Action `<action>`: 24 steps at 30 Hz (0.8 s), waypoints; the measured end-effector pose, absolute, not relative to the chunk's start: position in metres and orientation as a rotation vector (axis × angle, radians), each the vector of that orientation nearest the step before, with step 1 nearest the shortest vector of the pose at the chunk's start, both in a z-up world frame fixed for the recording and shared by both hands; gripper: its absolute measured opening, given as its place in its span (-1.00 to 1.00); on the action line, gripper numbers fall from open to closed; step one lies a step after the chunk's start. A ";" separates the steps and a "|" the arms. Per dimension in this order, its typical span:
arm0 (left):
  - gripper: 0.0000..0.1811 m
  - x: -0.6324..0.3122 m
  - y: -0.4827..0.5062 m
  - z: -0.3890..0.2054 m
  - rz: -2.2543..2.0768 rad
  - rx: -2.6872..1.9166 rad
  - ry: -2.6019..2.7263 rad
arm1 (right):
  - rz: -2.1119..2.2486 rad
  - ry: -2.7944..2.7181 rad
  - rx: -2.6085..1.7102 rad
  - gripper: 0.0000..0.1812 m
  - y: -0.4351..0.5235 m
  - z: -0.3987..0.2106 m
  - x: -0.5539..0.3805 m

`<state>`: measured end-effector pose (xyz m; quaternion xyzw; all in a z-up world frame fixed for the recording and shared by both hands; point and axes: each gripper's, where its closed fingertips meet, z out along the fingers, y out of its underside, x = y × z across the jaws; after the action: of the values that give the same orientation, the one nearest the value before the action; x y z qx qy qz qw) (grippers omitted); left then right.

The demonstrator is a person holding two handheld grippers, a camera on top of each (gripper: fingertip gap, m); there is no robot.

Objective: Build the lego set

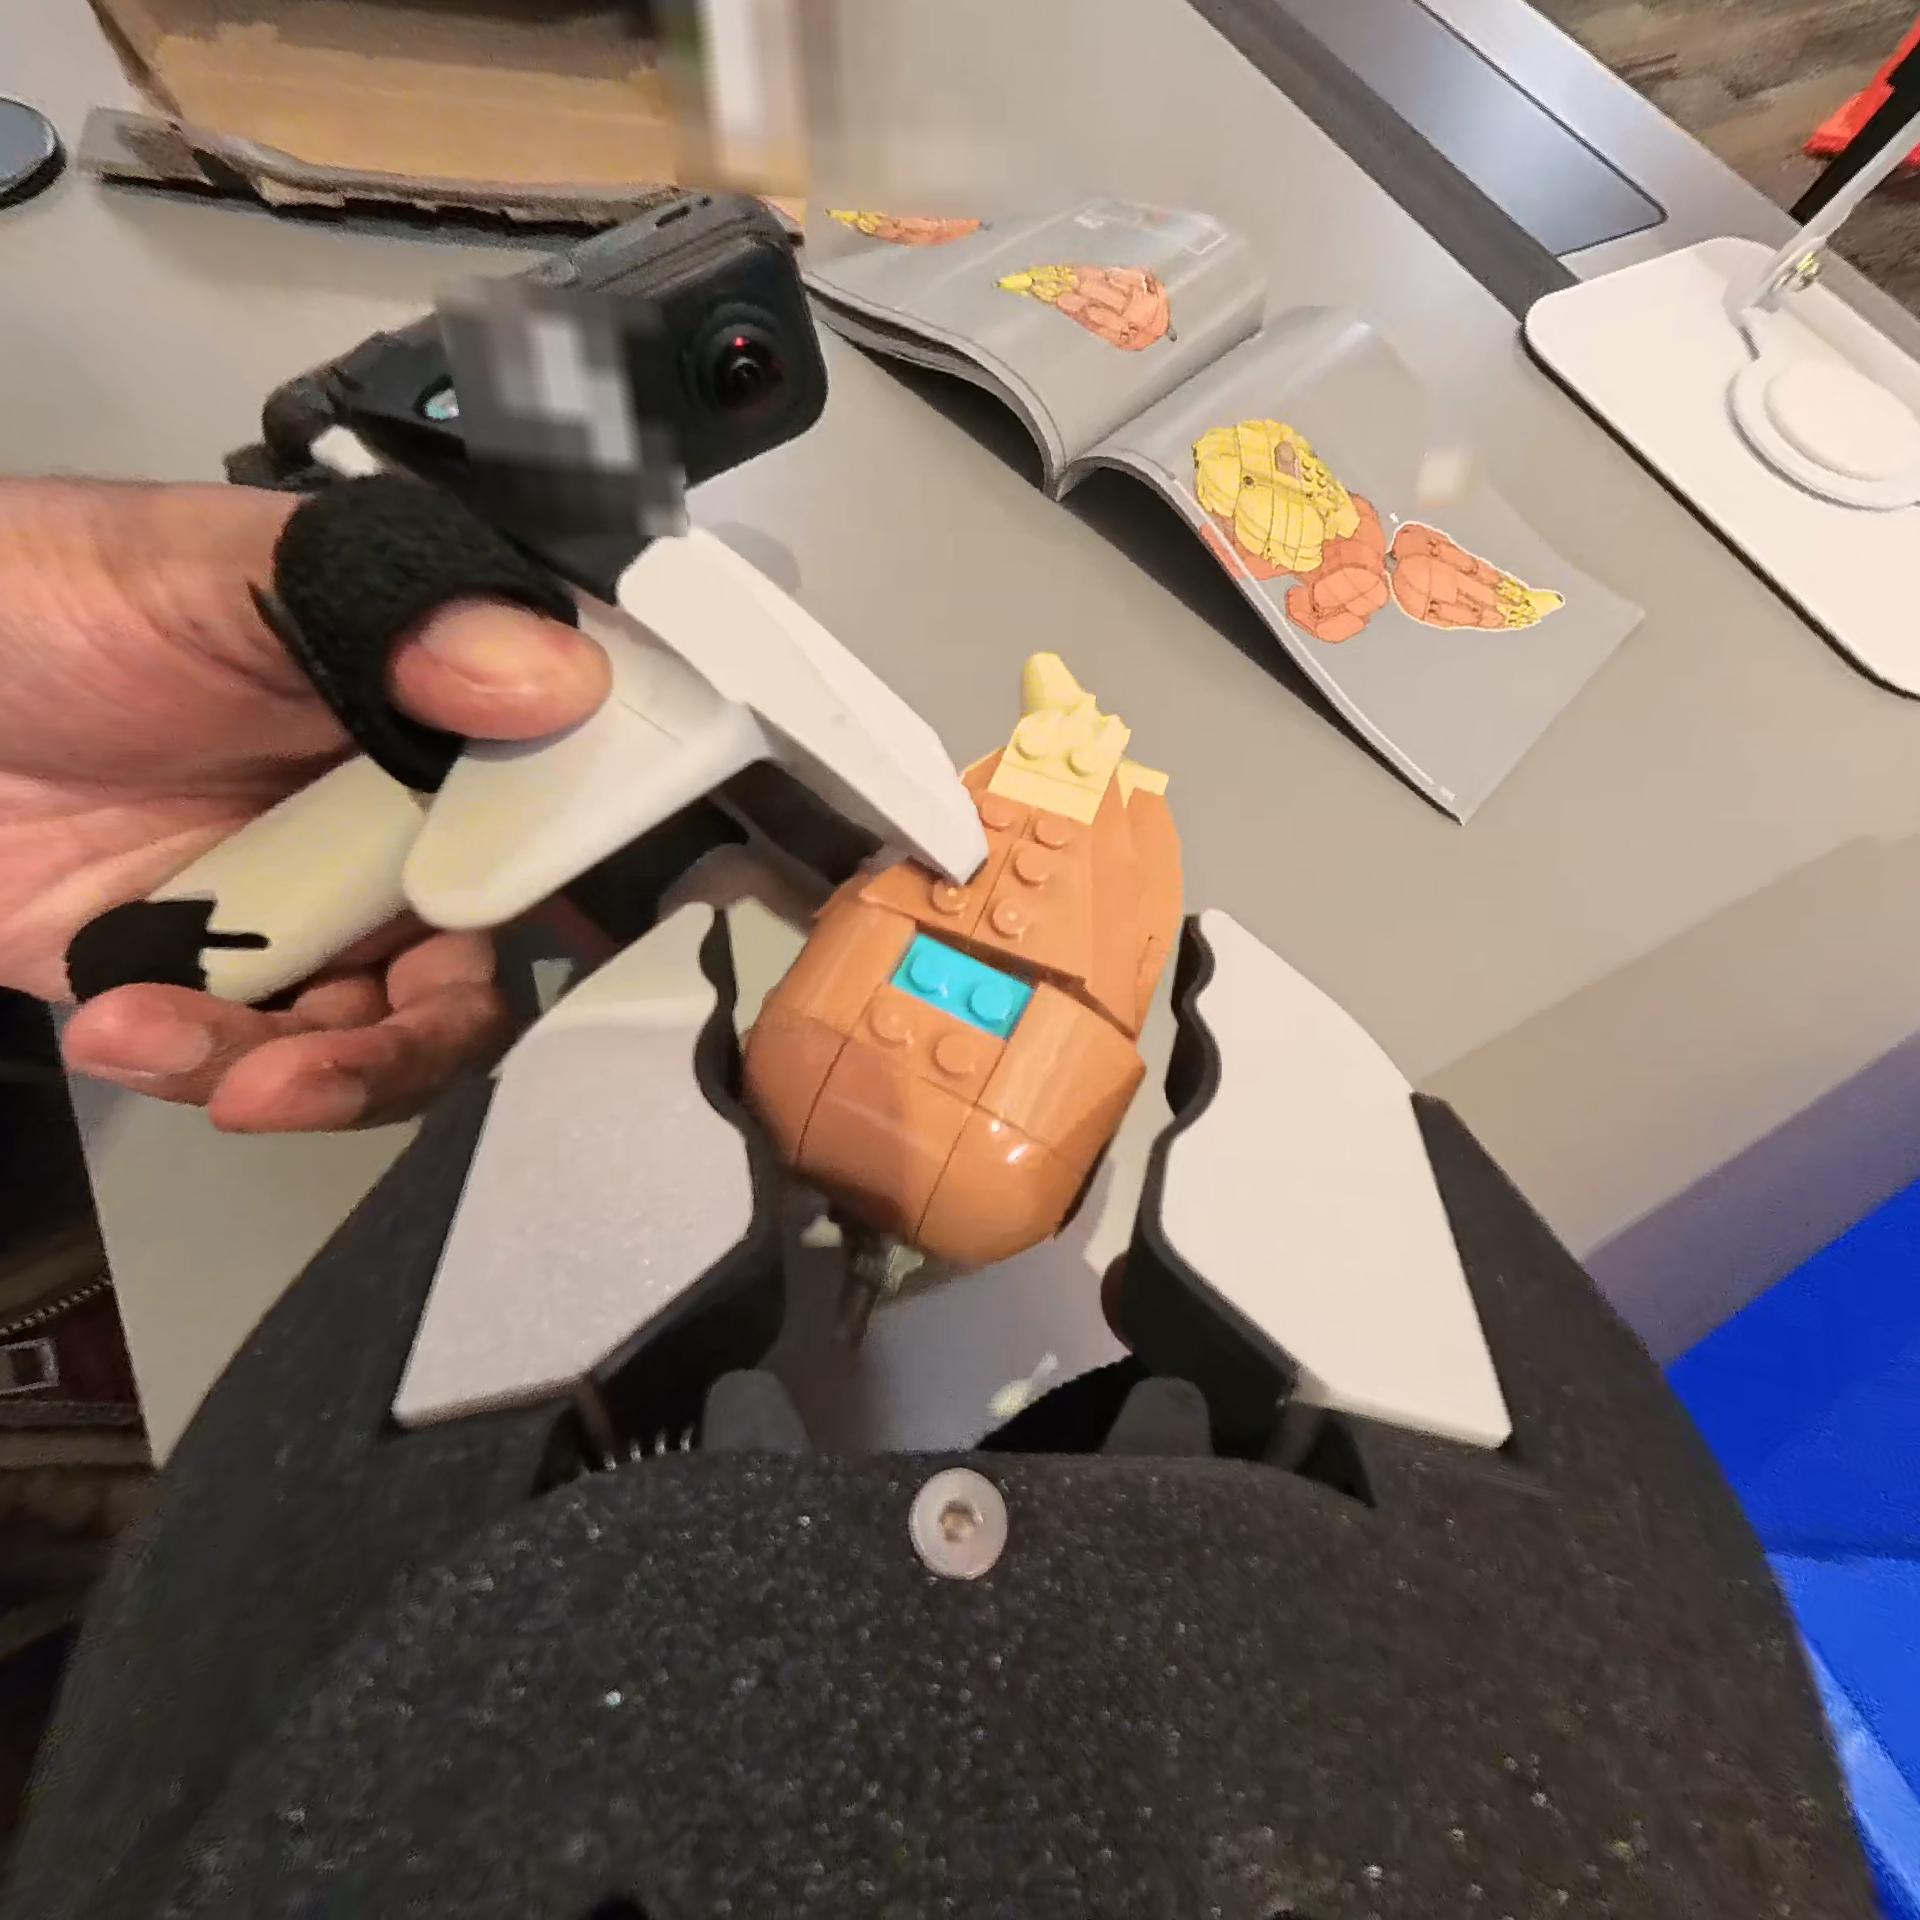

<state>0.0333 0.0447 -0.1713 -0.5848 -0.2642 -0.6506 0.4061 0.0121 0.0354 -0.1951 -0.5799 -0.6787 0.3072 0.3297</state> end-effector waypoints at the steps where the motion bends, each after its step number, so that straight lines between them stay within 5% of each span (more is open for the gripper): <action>1: -0.49 0.032 0.045 -0.171 -1.641 -1.470 -0.673 | 0.802 -1.778 -1.509 -0.08 0.035 -0.195 0.012; 24: -0.48 0.009 0.045 -0.170 -1.511 -1.440 -0.746 | 0.537 -1.751 -0.780 -0.25 0.024 -0.164 0.036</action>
<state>0.0088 0.0455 -0.1701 -0.5814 -0.3012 -0.6101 0.4462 0.0363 0.0237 -0.1640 -0.3289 -0.7380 0.2265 0.5439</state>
